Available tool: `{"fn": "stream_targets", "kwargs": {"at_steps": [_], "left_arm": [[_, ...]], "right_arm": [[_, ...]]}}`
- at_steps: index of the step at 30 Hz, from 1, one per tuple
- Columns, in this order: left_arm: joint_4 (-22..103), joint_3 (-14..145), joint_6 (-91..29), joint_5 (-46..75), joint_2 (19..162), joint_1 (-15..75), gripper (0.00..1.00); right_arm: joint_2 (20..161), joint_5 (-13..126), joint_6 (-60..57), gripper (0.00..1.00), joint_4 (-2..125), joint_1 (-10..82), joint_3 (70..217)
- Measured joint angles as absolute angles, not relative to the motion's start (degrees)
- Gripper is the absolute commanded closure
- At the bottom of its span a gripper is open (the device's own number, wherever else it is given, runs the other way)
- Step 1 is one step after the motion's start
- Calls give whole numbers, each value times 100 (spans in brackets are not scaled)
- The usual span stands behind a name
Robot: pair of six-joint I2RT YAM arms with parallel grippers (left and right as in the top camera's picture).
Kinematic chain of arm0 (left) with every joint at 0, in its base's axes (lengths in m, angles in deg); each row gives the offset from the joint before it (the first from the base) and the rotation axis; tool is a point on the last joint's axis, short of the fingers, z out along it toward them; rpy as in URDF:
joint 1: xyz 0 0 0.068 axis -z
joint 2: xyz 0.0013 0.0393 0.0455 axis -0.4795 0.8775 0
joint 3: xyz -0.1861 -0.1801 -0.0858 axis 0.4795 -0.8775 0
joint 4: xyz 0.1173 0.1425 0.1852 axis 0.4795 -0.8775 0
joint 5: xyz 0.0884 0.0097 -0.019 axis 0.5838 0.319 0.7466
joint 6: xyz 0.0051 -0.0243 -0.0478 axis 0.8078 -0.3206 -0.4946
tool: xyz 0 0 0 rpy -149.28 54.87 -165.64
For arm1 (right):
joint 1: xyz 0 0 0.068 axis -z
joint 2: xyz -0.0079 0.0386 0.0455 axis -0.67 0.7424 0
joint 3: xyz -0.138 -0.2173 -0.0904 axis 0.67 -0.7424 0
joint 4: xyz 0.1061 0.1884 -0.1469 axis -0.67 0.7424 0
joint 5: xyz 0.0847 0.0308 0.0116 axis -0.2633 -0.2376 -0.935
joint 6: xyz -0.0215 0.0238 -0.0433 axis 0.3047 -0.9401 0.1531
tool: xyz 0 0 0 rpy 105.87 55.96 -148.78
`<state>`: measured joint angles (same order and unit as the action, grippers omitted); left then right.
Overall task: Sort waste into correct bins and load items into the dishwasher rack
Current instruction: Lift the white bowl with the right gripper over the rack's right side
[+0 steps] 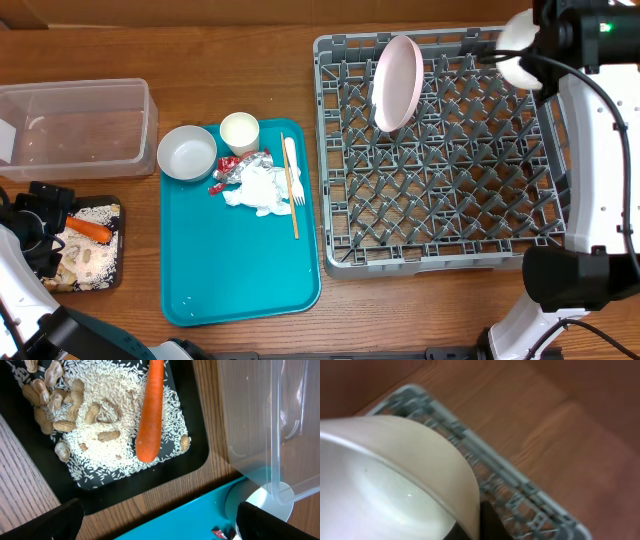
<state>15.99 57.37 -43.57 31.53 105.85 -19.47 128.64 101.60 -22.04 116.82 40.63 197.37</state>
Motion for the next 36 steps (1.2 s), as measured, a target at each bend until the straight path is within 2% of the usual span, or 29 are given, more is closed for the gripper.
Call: {"fn": "stream_targets", "kwargs": {"at_steps": [2,17,36], "left_arm": [[1599,5737,-4357,3155,10585,-1947,0],[1599,5737,-4357,3155,10585,-1947,0],[1599,5737,-4357,3155,10585,-1947,0]], "right_arm": [[12864,10859,-2481,96,11461,4052,19363],[13155,13318,-2822,96,9911,4052,16762],[13157,13637,-2459,96,8733,4052,15597]]}}
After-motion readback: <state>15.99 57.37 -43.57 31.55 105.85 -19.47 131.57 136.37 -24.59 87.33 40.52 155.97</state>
